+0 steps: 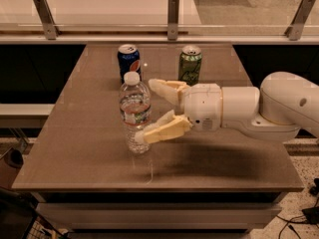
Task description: Knock water bottle over
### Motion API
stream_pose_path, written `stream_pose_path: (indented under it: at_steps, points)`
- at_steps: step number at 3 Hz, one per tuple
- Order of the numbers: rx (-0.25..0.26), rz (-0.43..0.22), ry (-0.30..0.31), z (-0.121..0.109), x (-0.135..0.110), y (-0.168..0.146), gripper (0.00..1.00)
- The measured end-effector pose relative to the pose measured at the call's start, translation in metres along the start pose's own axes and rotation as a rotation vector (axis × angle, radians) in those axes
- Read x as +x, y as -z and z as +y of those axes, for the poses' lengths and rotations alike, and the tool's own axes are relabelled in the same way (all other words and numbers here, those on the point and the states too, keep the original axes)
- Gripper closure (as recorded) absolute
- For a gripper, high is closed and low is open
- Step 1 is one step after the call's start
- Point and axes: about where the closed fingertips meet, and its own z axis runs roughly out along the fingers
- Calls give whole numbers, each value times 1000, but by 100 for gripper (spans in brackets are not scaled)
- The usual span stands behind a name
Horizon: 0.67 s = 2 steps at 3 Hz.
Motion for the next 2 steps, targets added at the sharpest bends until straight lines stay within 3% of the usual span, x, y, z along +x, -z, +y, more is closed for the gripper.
stream_pose_path:
  at_steps: [2]
  points:
    - [-8, 1, 6, 3, -3, -4, 65]
